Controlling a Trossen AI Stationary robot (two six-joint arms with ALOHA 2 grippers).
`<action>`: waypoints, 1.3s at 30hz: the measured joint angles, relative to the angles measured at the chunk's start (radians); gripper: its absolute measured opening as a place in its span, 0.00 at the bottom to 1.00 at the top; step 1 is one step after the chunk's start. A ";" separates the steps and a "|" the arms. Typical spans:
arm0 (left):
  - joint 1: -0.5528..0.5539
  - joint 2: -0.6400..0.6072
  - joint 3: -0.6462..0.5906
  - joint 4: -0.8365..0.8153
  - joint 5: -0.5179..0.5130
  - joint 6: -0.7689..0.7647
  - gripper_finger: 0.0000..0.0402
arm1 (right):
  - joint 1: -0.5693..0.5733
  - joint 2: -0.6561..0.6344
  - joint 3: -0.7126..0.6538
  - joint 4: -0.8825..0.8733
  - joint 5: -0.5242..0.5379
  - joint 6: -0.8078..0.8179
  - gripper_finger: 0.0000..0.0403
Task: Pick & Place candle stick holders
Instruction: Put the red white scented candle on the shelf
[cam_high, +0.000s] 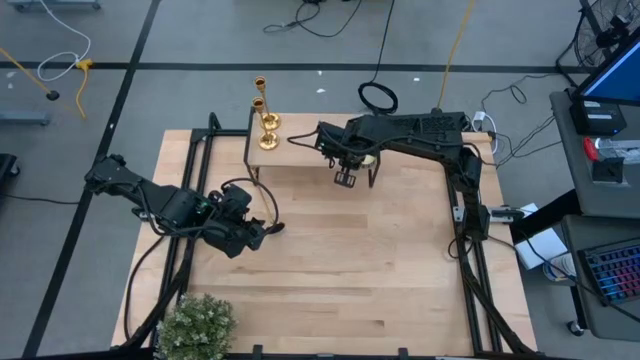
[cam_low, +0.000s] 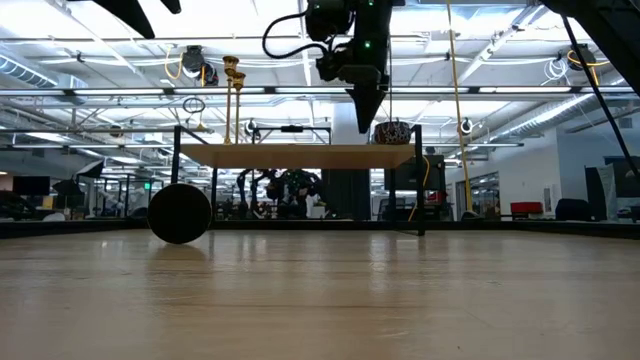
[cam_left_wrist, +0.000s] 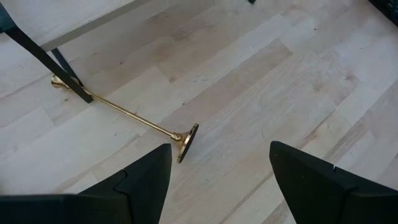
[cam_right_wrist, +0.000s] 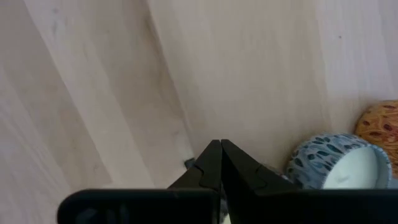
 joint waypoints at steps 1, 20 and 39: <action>0.000 0.000 0.000 0.000 0.000 0.000 0.68 | 0.002 0.000 0.000 -0.002 -0.001 0.000 0.00; 0.000 0.000 0.000 0.000 0.000 0.000 0.68 | 0.007 0.000 0.000 -0.026 -0.002 0.011 0.00; 0.000 0.000 0.000 0.000 0.000 0.004 0.68 | 0.006 0.000 0.000 -0.026 0.003 0.011 0.00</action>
